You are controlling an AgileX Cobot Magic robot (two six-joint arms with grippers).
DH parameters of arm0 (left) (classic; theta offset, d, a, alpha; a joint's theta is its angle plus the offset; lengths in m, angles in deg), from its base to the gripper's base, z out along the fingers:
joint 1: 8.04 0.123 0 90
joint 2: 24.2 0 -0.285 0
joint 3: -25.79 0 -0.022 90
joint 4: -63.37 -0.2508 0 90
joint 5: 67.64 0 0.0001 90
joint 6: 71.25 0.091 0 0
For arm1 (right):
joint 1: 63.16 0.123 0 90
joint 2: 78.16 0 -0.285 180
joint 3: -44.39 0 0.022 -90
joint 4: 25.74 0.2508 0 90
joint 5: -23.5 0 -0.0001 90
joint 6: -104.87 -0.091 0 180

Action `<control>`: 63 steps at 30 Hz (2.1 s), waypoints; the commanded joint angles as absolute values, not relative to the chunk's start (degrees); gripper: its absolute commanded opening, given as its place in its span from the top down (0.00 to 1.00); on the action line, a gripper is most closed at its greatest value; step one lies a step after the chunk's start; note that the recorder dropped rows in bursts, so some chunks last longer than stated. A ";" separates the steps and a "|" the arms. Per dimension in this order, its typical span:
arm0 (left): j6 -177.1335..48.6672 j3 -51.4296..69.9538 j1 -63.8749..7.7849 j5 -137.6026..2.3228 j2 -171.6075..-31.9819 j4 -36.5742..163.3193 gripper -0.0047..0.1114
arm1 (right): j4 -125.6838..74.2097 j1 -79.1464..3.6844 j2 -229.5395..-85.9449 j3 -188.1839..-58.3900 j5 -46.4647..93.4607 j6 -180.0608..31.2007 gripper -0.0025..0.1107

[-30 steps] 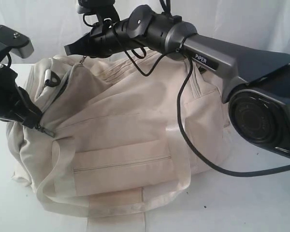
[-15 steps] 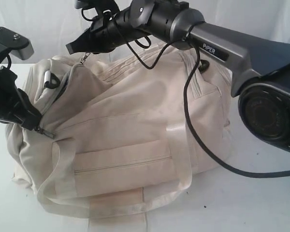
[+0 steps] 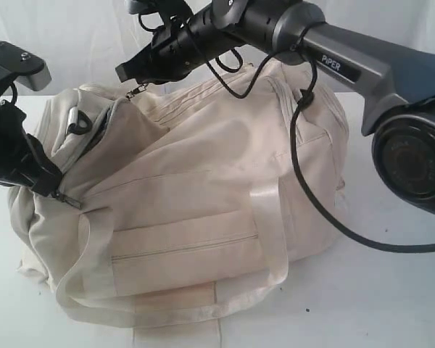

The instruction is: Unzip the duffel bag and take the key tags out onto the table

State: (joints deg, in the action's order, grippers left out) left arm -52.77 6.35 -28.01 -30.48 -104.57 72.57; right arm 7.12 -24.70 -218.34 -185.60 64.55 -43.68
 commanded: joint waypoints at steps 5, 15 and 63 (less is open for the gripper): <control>-53.45 5.93 -28.14 -24.70 -103.92 73.09 0.96 | 18.68 -28.99 -216.47 -185.74 70.47 -34.76 0.98; -53.45 5.93 -28.14 -24.70 -103.92 73.09 0.96 | 26.75 -31.98 -216.44 -185.74 77.42 -28.93 0.98; -52.25 6.03 -28.14 -29.27 -102.46 82.73 0.95 | 33.89 -29.01 -220.13 -185.63 83.44 -29.07 0.98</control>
